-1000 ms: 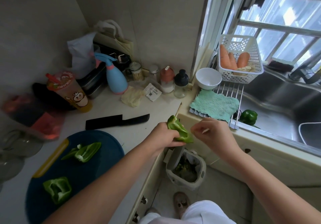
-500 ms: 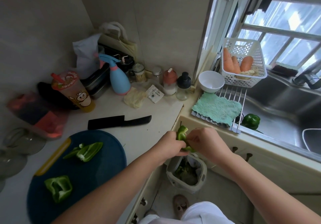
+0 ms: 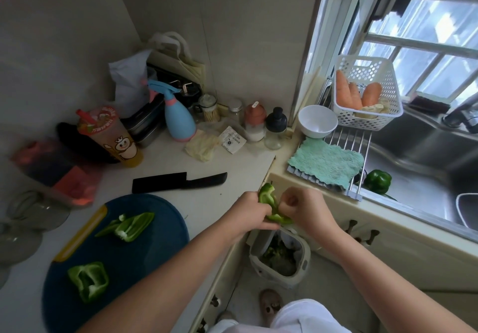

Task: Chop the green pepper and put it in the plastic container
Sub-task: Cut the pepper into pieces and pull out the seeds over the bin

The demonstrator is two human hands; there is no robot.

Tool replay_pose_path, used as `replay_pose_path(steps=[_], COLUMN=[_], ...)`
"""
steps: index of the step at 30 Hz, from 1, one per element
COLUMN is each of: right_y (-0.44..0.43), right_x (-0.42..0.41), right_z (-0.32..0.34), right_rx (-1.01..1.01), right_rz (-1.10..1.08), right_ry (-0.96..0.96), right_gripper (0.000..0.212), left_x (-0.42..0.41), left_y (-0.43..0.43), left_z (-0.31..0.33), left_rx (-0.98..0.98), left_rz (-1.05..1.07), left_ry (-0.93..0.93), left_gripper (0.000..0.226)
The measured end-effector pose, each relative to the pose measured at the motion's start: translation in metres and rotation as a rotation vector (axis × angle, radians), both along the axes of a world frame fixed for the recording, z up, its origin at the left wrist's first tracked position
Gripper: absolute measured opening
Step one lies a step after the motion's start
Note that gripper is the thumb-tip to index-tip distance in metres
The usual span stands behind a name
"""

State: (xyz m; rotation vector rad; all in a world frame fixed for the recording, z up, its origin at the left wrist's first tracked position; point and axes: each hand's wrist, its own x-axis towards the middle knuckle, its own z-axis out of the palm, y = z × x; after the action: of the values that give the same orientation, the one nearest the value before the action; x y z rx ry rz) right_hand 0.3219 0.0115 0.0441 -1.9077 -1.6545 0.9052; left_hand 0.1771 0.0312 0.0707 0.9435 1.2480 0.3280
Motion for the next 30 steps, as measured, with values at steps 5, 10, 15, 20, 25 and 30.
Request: replay_pose_path(steps=[5, 10, 15, 20, 25, 30], right_y=[0.001, -0.002, -0.003, -0.001, 0.001, 0.000], right_x=[0.011, 0.017, 0.014, 0.008, 0.005, 0.001], right_z=[-0.004, -0.004, 0.003, 0.005, 0.007, 0.011], right_rx=[0.014, 0.029, 0.078, 0.047, 0.051, 0.120], right_rz=[-0.010, 0.095, 0.194, 0.175, 0.175, 0.186], right_ry=[-0.040, -0.149, -0.038, 0.017, -0.047, -0.138], right_gripper=[0.015, 0.031, 0.013, 0.007, 0.007, 0.008], left_x=[-0.007, -0.010, -0.006, -0.002, 0.001, 0.003], left_y=[0.003, 0.005, 0.003, 0.001, 0.001, 0.002], left_z=[-0.001, -0.003, -0.005, -0.009, -0.013, -0.013], left_rx=[-0.108, -0.192, -0.190, -0.155, -0.098, -0.033], left_rz=[0.062, 0.046, 0.000, -0.049, -0.051, -0.083], left_ry=[-0.084, -0.120, -0.118, -0.079, -0.049, 0.032], left_gripper=[0.031, 0.031, 0.028, 0.026, 0.022, 0.020])
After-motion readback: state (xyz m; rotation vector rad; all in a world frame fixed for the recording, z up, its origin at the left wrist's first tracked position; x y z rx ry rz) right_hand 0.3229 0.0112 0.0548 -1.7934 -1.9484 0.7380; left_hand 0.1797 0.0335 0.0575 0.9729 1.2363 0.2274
